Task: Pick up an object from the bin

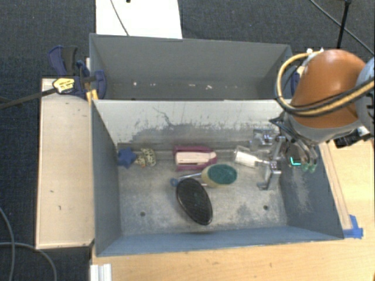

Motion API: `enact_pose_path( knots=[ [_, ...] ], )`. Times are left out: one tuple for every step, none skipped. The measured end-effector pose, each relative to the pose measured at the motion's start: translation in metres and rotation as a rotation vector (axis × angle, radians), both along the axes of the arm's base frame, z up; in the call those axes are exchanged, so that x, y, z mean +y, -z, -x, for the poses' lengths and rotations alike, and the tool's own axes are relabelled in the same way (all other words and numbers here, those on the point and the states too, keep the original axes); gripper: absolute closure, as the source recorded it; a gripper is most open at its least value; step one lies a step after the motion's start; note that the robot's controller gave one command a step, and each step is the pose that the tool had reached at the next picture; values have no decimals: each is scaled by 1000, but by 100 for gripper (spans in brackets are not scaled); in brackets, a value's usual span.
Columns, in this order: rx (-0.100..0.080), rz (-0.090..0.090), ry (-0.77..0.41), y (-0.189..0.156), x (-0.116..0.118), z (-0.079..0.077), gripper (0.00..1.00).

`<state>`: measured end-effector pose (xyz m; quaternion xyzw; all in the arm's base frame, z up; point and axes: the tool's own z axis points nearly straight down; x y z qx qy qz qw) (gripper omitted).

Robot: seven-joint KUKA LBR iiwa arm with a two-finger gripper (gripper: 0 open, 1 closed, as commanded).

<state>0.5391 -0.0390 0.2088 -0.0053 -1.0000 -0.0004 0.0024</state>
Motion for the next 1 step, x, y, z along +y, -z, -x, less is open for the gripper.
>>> enact_pose_path(
  knots=[
    [-17, 0, -157, 139, 65, -35, 0]
  ],
)
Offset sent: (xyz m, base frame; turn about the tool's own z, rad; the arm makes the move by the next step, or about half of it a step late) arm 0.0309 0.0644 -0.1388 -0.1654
